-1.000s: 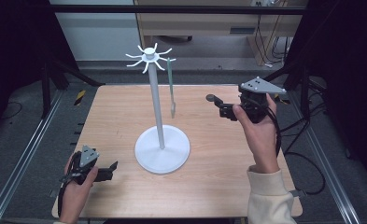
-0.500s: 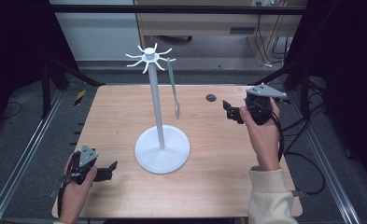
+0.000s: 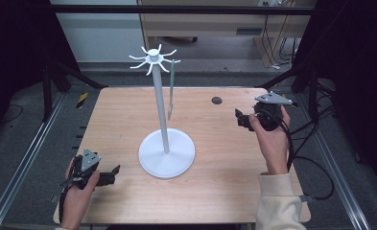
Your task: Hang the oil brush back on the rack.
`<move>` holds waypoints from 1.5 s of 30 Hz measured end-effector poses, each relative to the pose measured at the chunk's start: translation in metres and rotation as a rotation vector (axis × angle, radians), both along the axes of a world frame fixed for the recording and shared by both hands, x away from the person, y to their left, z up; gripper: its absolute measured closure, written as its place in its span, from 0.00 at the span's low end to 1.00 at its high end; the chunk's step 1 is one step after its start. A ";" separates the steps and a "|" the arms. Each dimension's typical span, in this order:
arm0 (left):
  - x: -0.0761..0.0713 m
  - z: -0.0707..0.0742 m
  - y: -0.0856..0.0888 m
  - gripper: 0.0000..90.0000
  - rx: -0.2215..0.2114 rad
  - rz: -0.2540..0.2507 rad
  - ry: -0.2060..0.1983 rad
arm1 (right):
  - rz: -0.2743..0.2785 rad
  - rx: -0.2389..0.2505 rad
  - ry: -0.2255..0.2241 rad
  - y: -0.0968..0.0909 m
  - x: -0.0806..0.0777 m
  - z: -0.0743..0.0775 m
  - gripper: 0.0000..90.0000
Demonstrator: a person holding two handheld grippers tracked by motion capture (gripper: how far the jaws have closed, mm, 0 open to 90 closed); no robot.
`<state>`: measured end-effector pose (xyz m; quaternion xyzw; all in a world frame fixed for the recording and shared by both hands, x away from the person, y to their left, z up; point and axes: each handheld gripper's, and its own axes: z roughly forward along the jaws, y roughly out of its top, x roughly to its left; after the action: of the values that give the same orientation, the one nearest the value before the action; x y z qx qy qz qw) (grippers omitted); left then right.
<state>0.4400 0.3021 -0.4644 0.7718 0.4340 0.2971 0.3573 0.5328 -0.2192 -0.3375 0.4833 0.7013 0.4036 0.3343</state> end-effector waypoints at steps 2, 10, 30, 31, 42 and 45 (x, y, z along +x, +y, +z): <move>0.000 0.000 0.000 0.04 -0.001 0.001 -0.002 | -0.007 -0.003 0.012 0.000 0.001 -0.003 0.13; 0.000 0.000 0.001 0.04 0.001 0.010 -0.007 | -0.001 -0.022 0.066 -0.001 0.003 -0.015 0.13; 0.000 0.000 -0.003 0.04 0.012 0.003 -0.010 | 0.018 -0.050 0.129 0.003 0.008 -0.042 0.13; 0.000 0.000 -0.003 0.04 0.012 0.004 -0.010 | 0.021 -0.049 0.131 0.003 0.009 -0.044 0.13; 0.000 0.000 0.000 0.04 0.004 0.015 -0.017 | 0.050 -0.042 0.163 0.011 0.016 -0.073 0.14; 0.000 0.001 0.000 0.04 0.003 0.020 -0.019 | 0.048 -0.036 0.162 0.012 0.020 -0.084 0.14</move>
<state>0.4397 0.3024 -0.4639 0.7650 0.4378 0.3088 0.3574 0.5523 -0.2076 -0.4213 0.4914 0.7445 0.3583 0.2754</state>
